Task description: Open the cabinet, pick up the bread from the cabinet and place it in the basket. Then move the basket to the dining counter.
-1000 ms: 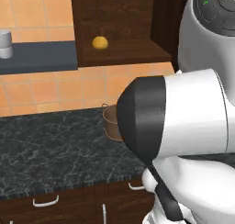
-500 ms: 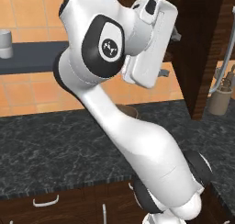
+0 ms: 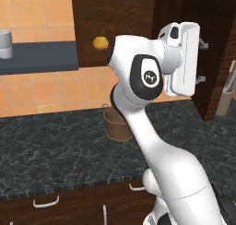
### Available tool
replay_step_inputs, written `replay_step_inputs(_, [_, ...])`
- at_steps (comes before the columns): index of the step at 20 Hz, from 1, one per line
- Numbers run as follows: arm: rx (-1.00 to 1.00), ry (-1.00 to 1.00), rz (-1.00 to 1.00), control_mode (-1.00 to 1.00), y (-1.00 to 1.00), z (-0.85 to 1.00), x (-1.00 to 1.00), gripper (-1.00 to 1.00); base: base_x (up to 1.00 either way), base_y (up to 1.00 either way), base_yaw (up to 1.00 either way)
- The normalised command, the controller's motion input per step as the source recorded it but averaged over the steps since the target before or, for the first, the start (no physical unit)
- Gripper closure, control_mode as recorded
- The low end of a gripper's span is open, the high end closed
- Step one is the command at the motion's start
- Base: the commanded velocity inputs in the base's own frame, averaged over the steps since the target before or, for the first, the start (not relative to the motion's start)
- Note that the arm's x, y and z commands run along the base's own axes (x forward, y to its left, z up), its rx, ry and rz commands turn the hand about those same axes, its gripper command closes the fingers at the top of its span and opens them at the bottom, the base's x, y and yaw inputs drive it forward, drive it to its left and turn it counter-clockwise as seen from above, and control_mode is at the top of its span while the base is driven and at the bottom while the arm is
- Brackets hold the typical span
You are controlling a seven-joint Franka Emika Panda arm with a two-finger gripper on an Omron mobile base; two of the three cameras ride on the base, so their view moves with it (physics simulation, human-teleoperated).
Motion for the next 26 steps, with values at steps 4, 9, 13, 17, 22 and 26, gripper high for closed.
replay_step_inputs(4, [0.15,-0.11,0.02,-1.00,-1.00,0.19,-0.08,-1.00,0.00,0.00,0.00])
replay_step_inputs(9, [0.10,-0.01,0.00,-1.00,-0.64,0.00,0.04,-1.00,0.00,0.00,0.00])
replay_step_inputs(13, [0.00,0.00,0.00,-1.00,0.21,-0.03,0.02,-1.00,0.00,0.00,0.00])
replay_step_inputs(17, [0.08,-0.05,0.00,-1.00,0.81,-0.19,0.00,-1.00,0.00,0.00,0.00])
replay_step_inputs(22, [0.25,0.00,0.00,-1.00,1.00,-0.20,0.25,-1.00,0.00,0.00,0.00])
replay_step_inputs(26, [0.53,0.00,0.00,-1.00,1.00,-0.56,0.62,-1.00,0.00,0.00,0.00])
